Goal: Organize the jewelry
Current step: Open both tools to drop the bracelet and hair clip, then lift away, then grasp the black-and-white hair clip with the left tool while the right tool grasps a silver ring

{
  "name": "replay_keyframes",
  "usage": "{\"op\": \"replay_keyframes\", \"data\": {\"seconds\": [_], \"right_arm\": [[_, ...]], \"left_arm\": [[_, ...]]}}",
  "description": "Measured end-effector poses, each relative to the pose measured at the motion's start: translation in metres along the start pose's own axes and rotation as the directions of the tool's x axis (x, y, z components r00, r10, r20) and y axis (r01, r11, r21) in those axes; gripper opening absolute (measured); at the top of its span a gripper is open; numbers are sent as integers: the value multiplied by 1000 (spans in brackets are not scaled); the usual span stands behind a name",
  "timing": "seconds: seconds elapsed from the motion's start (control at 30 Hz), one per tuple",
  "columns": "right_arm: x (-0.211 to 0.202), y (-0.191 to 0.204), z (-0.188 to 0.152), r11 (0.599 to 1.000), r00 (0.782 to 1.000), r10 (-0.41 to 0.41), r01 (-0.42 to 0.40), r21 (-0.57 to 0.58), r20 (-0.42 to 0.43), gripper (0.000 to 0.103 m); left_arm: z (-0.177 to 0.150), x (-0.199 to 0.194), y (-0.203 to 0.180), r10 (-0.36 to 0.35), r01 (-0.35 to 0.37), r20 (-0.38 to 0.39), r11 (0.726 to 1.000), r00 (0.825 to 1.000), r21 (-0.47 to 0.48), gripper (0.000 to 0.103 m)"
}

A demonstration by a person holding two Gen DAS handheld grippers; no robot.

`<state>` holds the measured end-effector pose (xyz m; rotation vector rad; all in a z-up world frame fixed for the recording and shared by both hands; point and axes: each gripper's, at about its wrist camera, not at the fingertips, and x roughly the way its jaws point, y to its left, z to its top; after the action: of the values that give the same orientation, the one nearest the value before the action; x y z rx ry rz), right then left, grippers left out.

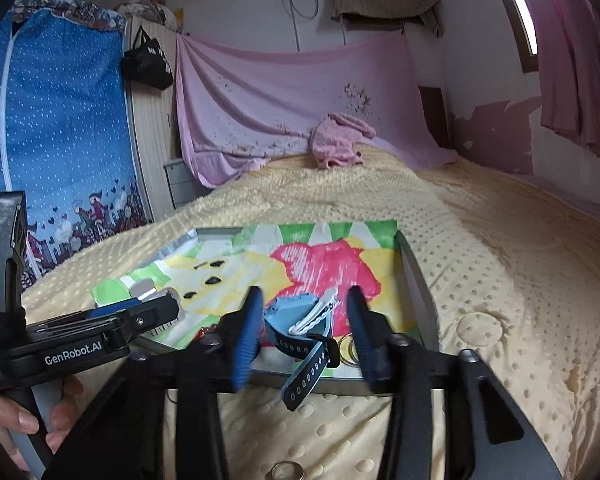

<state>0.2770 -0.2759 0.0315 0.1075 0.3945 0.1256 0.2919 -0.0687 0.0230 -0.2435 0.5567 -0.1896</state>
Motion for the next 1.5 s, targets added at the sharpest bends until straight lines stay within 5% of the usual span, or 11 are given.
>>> {"op": "replay_keyframes", "data": {"seconds": [0.07, 0.23, 0.3, 0.4, 0.7, 0.93, 1.33, 1.5], "right_arm": [[-11, 0, 3, 1000, 1000, 5, -5, -8, 25, 44], [-43, -1, 6, 1000, 996, 18, -16, -17, 90, 72], [-55, -3, 6, 999, 994, 35, -34, -10, 105, 88], [-72, -4, 4, 999, 991, 43, -42, -13, 127, 94], [-123, 3, -14, 1000, 988, 17, -14, -23, 153, 97], [-151, 15, -26, 998, 990, 2, 7, -66, 141, 97], [-157, 12, -38, 993, 998, -11, 18, -118, 54, 97], [-140, 0, -39, 994, 1000, -8, 8, -107, 0, 97]], "left_arm": [[-1, -14, 2, 5, -4, 45, 1000, 999, -9, 85], [-8, -51, 9, 52, -51, 135, 999, 990, -14, 102], [-11, -65, 11, 72, -71, 166, 997, 984, -9, 103], [-17, -84, 11, 88, -92, 201, 996, 976, 9, 103], [-35, -132, 12, 95, -104, 284, 994, 954, 19, 103], [-49, -149, 18, 87, -99, 285, 995, 954, 28, 103], [-74, -139, 25, 86, -101, 207, 993, 975, 65, 103], [-78, -120, 25, 69, -79, 105, 992, 992, 94, 103]]}}
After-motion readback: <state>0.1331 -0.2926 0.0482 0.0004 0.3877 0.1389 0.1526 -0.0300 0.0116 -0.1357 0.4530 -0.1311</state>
